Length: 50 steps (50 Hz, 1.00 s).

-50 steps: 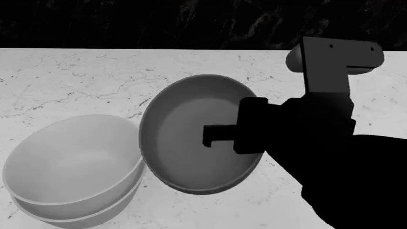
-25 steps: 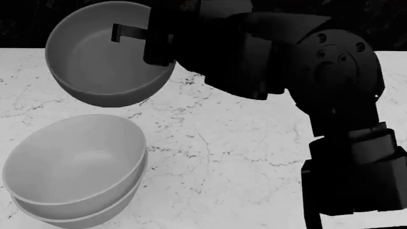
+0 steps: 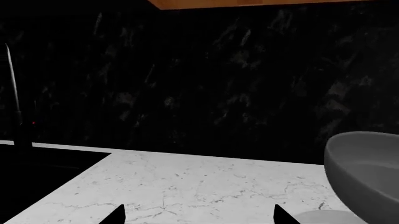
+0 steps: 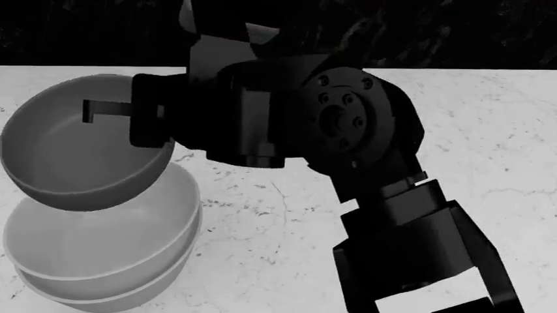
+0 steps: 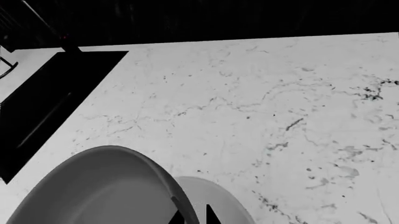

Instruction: Stack the bowls from largest to smallest.

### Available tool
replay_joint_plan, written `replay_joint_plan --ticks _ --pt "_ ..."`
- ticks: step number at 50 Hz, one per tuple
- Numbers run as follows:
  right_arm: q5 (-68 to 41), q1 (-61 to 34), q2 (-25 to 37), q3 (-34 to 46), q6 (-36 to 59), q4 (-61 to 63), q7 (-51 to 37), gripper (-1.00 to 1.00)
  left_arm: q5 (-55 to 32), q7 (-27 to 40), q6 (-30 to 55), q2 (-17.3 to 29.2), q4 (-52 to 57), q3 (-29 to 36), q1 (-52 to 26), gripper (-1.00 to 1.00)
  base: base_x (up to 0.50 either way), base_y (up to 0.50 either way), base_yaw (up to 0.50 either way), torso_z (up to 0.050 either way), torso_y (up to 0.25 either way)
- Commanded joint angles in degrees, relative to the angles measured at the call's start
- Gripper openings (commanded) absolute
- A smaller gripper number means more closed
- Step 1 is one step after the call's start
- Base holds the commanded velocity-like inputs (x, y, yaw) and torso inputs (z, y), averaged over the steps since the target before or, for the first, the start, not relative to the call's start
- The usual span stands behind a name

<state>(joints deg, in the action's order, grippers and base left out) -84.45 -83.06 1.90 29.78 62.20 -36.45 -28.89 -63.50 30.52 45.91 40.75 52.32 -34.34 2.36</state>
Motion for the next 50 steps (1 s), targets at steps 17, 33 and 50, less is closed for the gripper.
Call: replay_joint_plan --ticks 17,33,50 --pt "-1.8 5.9 0.6 5.0 -1.4 6.0 -1.3 -1.00 0.4 -0.4 -0.9 0.1 -0.5 -0.9 1.1 1.00 0.00 0.00 0.00 0.000 0.000" --pt "-0.5 7.4 0.9 8.0 -3.4 5.5 0.1 -1.00 -0.4 -0.1 -1.1 0.3 -0.6 -1.2 1.2 1.00 0.00 0.00 0.00 0.000 0.000" --pt "-1.2 7.4 1.4 10.0 -3.5 6.5 0.0 -1.00 -1.3 0.7 -1.0 0.7 -0.4 -1.2 1.1 1.00 0.00 0.00 0.00 0.000 0.000"
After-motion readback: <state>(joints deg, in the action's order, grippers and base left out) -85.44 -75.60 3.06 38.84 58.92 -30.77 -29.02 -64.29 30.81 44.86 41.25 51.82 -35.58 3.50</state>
